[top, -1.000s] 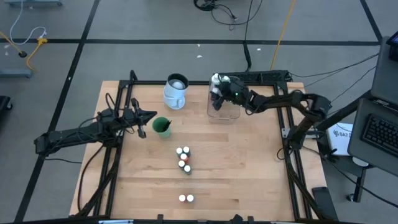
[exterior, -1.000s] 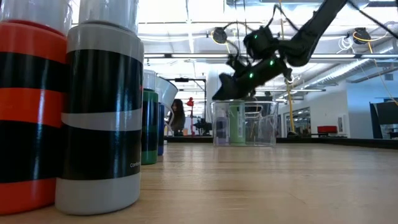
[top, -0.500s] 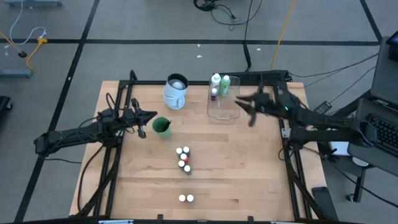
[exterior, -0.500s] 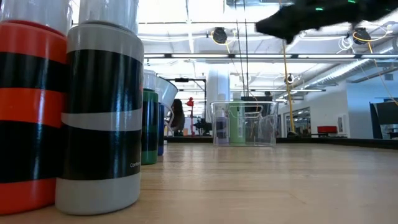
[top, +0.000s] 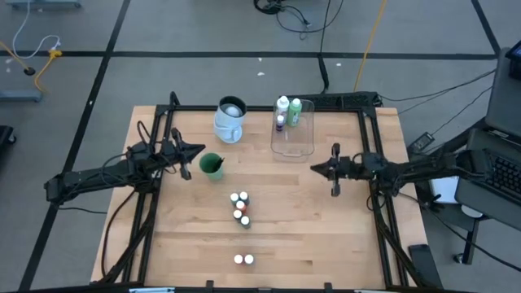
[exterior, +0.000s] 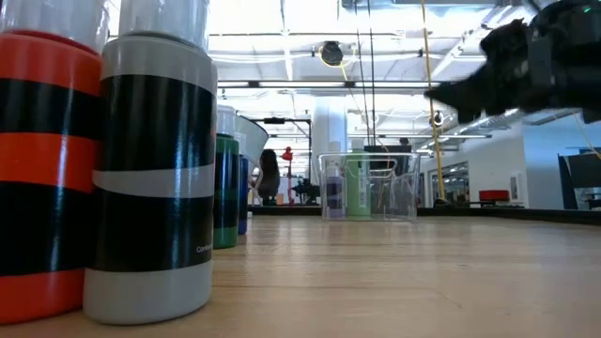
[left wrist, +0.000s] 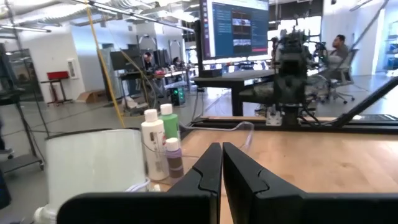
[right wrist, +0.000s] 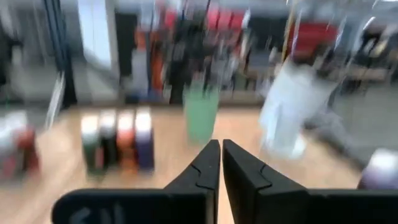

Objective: Pick & Place Paint Supplies
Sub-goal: Put the red paint bottle into the transparent bin

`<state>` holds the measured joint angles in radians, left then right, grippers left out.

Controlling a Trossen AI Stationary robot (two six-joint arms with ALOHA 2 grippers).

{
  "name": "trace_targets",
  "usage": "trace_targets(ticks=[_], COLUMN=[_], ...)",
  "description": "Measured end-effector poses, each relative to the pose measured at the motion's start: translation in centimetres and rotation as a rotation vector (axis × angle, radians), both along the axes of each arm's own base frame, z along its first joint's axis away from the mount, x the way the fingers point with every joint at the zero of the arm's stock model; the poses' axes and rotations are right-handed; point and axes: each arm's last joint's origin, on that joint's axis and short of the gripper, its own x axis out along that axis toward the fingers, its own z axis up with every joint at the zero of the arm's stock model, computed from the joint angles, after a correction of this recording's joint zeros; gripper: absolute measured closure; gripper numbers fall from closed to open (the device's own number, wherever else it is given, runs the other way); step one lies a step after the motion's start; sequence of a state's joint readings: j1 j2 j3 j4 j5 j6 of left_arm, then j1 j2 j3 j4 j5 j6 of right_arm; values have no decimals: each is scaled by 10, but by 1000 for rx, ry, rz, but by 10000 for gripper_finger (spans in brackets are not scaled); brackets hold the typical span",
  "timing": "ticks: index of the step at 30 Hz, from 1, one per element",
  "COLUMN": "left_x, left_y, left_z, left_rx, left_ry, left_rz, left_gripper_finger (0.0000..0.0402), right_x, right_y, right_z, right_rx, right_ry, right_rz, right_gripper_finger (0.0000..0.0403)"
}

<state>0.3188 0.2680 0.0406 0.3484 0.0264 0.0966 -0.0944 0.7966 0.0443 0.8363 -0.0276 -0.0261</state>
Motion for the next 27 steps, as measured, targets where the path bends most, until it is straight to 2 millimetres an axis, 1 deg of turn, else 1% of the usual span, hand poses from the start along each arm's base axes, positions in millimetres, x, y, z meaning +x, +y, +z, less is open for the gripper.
trace_targets(ticks=[3,9,11,13,15,17,20,24,27], left_x=[0,0,0,0,0,0,0,0,0], left_y=[1,1,1,1,1,1,1,1,1], left_z=[0,-3,-3,-3,-4,-4,-4,-3,-4], left_rx=[-2,-6,4,9,9,8,1,-63,-69], left_ry=[4,27,37,41,42,42,39,12,21], left_rz=[27,20,21,22,21,21,21,13,13], left_gripper_finger=[382,382,382,382,382,382,382,382,382], right_x=[5,28,30,28,22,15,6,-1,-7], right_y=[5,11,11,6,1,-3,-5,-5,-2], right_z=[-4,7,8,10,17,23,25,31,31], right_rx=[-37,-129,-163,-172,-172,-165,-132,-167,-215], right_ry=[42,114,147,150,121,101,104,64,2], right_rz=[32,123,103,30,10,55,137,140,149], right_gripper_finger=[401,399,399,399,399,399,399,399,399])
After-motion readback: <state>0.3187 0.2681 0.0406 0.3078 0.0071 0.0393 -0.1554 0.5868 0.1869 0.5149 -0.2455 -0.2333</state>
